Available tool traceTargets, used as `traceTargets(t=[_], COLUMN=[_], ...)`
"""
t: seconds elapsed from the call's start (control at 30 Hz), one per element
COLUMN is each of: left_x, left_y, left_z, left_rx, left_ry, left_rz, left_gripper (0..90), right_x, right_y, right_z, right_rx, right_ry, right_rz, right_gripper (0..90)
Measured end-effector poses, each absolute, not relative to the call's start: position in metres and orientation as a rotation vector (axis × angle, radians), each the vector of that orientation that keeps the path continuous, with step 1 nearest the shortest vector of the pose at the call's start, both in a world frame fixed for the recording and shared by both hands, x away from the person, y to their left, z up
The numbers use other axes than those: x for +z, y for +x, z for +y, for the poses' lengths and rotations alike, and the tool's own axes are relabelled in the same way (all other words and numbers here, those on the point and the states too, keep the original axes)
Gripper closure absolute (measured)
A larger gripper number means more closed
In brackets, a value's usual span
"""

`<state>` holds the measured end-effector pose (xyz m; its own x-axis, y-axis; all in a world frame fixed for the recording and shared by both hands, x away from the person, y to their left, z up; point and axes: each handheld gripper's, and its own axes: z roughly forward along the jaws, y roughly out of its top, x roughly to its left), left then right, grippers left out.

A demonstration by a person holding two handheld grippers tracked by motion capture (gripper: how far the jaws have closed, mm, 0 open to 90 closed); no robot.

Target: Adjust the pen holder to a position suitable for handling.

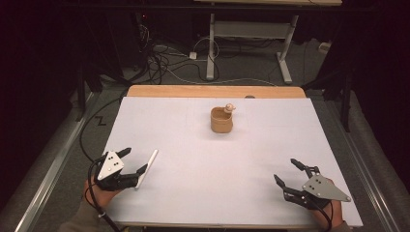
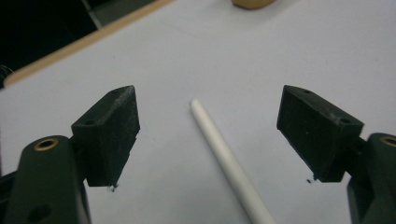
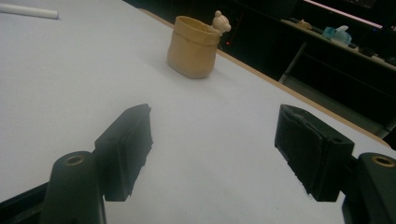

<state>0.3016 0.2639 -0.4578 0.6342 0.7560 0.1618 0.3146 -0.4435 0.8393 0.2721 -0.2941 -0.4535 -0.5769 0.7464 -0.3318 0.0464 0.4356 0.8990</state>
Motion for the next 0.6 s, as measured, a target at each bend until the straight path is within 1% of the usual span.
traceTargets(t=[0.17, 0.27, 0.6], left_x=[-0.461, -0.461, -0.458], left_y=[0.304, 0.305, 0.312], left_z=[0.262, 0.259, 0.251], left_rx=[0.64, 0.638, 0.594], left_ry=[2.025, 2.033, 2.125], left_rz=[0.884, 0.909, 1.011], left_gripper=[20.4, 20.4, 20.5], right_x=[-0.454, -0.455, -0.461], right_y=[0.271, 0.272, 0.273], right_z=[-0.292, -0.291, -0.286], right_rx=[1.167, 1.168, 1.14], right_ry=[0.658, 0.66, 0.638], right_rz=[1.948, 1.955, 2.002], right_gripper=[27.5, 27.5, 27.5])
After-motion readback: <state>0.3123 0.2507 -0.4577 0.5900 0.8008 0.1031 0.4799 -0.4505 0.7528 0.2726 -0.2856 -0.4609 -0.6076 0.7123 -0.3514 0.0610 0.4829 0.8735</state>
